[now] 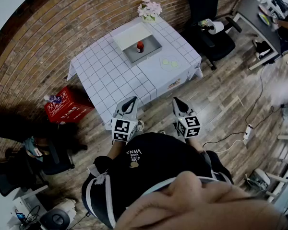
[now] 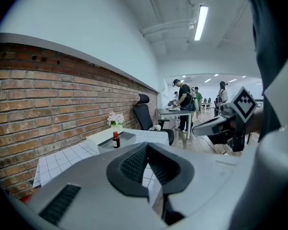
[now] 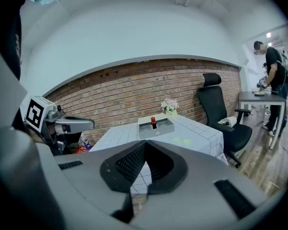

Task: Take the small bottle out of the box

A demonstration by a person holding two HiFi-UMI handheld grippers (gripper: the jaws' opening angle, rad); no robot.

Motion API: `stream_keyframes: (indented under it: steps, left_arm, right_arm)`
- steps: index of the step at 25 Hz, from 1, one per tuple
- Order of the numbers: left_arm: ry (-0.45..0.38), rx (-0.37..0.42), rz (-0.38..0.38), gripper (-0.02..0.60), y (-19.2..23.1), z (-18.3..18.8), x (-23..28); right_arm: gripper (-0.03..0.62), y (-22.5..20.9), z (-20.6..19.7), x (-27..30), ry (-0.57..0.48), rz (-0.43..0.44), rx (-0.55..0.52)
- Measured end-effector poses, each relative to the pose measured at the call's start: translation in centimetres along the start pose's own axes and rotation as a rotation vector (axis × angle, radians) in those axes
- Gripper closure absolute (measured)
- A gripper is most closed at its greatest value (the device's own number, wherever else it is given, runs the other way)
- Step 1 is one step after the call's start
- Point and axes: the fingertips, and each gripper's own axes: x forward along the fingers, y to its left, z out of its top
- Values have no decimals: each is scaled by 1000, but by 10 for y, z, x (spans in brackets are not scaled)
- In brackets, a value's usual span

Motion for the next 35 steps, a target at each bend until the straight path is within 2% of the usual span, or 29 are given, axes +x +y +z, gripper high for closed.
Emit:
stream_keyframes:
  steps: [8, 11, 25, 35]
  left_arm:
    - [-8, -18, 5, 571, 4, -6, -6]
    - [-12, -26, 21, 571, 2, -7, -6]
    - [-36, -47, 103, 571, -23, 0, 4]
    - [-28, -40, 50, 571, -7, 15, 57]
  right_arm:
    - [591, 11, 0, 3, -24, 27, 39]
    - [591, 10, 2, 1, -37, 32, 21]
    - [591, -23, 1, -20, -42, 72, -7]
    - [591, -47, 13, 6, -20, 49, 4]
